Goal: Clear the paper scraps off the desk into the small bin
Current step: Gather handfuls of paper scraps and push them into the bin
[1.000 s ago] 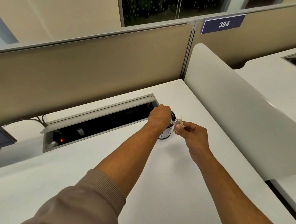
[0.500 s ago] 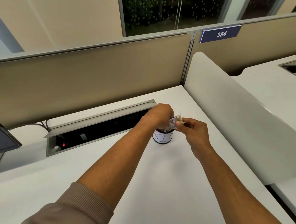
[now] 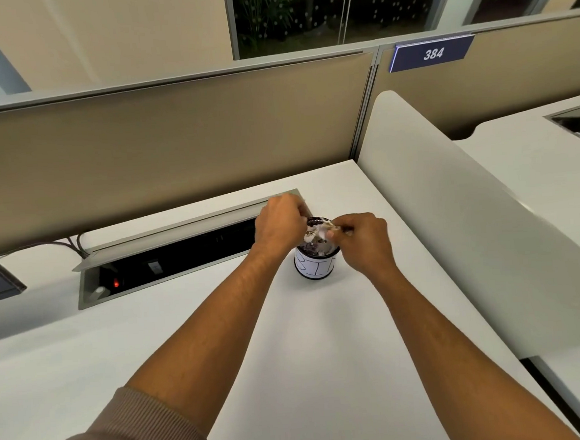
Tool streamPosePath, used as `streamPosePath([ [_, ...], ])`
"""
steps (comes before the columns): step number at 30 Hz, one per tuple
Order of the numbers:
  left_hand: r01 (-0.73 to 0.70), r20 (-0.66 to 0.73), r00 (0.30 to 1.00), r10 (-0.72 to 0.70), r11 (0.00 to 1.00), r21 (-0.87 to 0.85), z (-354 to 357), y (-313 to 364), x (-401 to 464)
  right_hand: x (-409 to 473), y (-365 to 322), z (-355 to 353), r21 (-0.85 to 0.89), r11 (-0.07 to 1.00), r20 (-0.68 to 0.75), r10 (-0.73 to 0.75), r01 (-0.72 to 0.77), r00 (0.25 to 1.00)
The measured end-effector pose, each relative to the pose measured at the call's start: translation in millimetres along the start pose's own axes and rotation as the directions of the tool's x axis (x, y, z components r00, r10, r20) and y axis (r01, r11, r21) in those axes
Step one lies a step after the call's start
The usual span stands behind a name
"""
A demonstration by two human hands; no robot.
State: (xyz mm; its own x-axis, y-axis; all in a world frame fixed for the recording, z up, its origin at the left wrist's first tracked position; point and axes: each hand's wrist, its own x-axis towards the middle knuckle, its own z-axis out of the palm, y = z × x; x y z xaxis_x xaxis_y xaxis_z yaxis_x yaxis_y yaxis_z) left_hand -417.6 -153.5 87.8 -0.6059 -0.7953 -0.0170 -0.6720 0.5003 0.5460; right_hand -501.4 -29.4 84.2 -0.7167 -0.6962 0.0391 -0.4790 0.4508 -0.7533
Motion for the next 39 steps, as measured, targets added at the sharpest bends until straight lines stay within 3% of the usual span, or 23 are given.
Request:
streamPosePath([
  [3, 0.063, 0.060, 0.996, -0.062, 0.998, -0.017, 8.6, -9.3, -3.2, 7.4, -12.7, 14.1, -0.440, 0.885, 0.189, -0.075, 0.153, 0.979],
  [7, 0.106, 0.080, 0.992, -0.095, 0.984, -0.141, 16.0, -17.5, -2.6, 11.6, -27.9, 27.0, -0.623, 0.736, 0.352, -0.038, 0.264, 0.935],
  [11, 0.117, 0.083, 0.991, -0.102, 0.972, -0.205, 17.8, -20.8, -1.6, 18.7, -36.4, 33.4, -0.656, 0.675, 0.440, -0.021, 0.338, 0.898],
  [20, 0.164, 0.095, 0.985, -0.141, 0.938, -0.306, 18.4, -22.2, -1.9, 17.1, -36.5, 20.1, -0.630, 0.702, 0.509, 0.049, 0.333, 0.860],
  [27, 0.200, 0.117, 0.979, -0.169, 0.914, -0.352, 16.6, -20.6, -3.7, 17.4, -50.9, -2.6, -0.620, 0.707, 0.447, -0.038, 0.340, 0.894],
  [31, 0.208, 0.139, 0.976, -0.166, 0.899, -0.386, 13.3, -21.4, -3.0, 22.8, -48.1, 1.5, -0.605, 0.756, 0.385, 0.003, 0.250, 0.923],
  [39, 0.196, 0.148, 0.978, -0.148, 0.896, -0.398, 14.9, -25.8, -2.2, 27.0, -29.4, 36.7, -0.603, 0.758, 0.431, 0.046, 0.250, 0.901],
])
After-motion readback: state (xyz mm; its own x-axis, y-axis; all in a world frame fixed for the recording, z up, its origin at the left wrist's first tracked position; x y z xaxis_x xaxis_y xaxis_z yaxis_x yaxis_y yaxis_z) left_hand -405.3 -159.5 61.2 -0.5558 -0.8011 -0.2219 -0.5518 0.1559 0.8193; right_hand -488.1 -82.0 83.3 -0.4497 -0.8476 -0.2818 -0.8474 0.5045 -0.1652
